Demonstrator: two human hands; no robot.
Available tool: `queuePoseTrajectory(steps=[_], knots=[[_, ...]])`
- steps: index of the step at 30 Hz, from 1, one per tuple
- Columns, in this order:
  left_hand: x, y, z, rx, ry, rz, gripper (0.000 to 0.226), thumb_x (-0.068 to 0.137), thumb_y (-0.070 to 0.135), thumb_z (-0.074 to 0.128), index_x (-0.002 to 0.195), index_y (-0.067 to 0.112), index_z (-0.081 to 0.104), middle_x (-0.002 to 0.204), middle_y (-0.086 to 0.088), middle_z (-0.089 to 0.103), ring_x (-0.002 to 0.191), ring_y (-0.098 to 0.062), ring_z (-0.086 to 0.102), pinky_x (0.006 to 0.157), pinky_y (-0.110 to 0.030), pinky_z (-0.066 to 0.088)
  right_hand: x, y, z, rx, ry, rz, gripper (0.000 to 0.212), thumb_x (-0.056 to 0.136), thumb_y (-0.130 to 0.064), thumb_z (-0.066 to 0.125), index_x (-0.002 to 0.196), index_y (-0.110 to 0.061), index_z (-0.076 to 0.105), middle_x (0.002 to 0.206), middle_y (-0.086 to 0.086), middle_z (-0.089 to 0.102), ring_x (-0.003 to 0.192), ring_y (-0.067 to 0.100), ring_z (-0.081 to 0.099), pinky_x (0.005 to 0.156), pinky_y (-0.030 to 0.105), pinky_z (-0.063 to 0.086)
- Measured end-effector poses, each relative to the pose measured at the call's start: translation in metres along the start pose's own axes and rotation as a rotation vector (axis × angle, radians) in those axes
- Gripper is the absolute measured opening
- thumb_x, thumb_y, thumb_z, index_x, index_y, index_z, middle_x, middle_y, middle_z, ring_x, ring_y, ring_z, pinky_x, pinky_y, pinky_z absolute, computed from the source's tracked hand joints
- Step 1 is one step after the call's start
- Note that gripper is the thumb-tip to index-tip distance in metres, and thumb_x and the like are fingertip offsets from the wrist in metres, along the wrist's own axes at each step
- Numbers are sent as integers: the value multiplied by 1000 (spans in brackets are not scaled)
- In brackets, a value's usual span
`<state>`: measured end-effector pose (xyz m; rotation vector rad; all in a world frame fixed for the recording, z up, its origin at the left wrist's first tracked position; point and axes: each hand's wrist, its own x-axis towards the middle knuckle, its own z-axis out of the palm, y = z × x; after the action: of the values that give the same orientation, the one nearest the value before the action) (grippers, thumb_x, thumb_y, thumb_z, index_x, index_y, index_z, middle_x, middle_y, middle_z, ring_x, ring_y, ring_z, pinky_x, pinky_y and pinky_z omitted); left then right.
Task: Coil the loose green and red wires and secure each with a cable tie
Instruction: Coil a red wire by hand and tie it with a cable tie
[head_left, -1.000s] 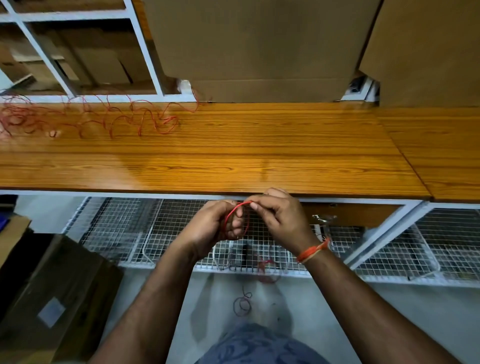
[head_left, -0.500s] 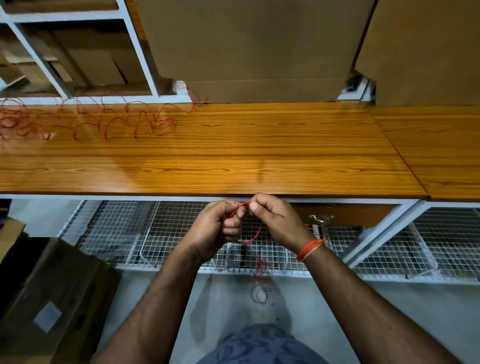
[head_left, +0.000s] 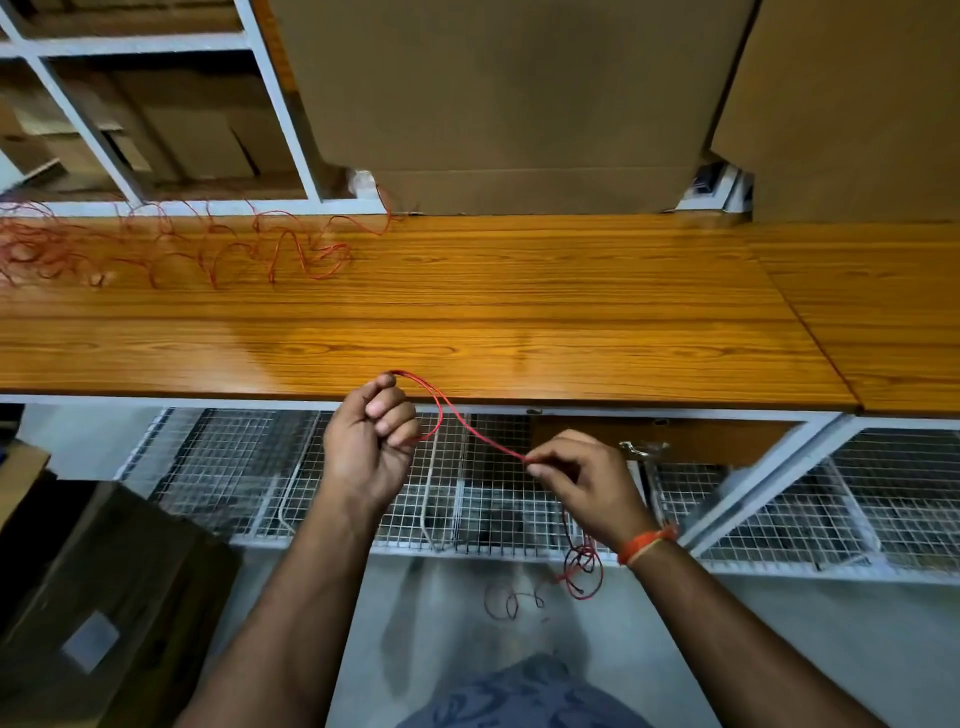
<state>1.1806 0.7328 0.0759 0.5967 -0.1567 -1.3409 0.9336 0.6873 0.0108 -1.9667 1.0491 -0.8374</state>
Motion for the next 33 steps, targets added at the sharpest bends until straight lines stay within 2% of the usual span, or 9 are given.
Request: queuePoseTrajectory(steps=[4,7,12,15,18,20,22,26,33], knots=[[5,-17,2,294,33,146,29,111,14,30,91,13,51,61,3,54,49,-7,52,47,-15,43,14,-35,3,-183,-125,-388,12,94,-15,71,104,-15,78,93,-7,60,82,5,56,67,16,46],[-1,-28,7,647,-9,187,29,112,16,28,96,11,52,70,-5,69,57,-15,66,54,-23,54,27,-60,1,-172,-94,-514,15,95,-16,69,107,-14,78,93,-2,59,82,6,54,68,15,42],[-11,-39,16,902,-132,155,29,110,10,33,86,10,49,55,5,43,45,-6,35,43,-17,28,47,-80,-9,-156,-25,-508,24,92,-11,73,116,-10,73,96,-4,60,86,5,54,76,15,42],[-10,-38,17,886,-224,50,24,103,19,42,82,11,52,53,7,32,45,-6,22,43,-20,13,55,-83,-15,-124,30,-446,26,89,-8,75,115,-13,71,97,-9,58,85,-2,53,77,8,39],[-10,-33,14,759,-240,-18,28,94,29,47,74,11,57,52,6,24,45,-8,12,47,-24,6,59,-70,-17,-44,23,-213,33,91,-21,75,124,-18,68,108,-6,60,80,6,57,70,10,41],[-11,-32,12,661,-272,-37,28,97,27,46,76,10,54,54,5,18,47,-9,8,46,-23,7,58,-58,-14,112,-150,-31,34,97,-35,66,126,-18,69,113,-9,66,85,2,59,78,17,44],[-12,-33,12,597,-283,-52,27,100,23,46,77,10,50,53,6,20,46,-10,8,44,-21,9,51,-53,-7,338,-295,98,32,105,-32,55,117,-7,72,97,-15,73,87,-4,61,82,17,44],[-15,-33,17,544,-276,-119,22,93,19,42,75,8,49,50,4,28,43,-8,19,43,-19,17,44,-53,6,411,-237,84,35,103,-40,48,81,-17,63,74,-1,54,76,13,48,77,34,37],[-15,-28,24,564,-304,-289,31,99,29,40,83,6,54,49,10,26,39,-3,21,42,-17,15,46,-52,4,326,-236,13,37,103,-47,48,78,-22,58,73,-5,51,73,18,44,73,39,37]])
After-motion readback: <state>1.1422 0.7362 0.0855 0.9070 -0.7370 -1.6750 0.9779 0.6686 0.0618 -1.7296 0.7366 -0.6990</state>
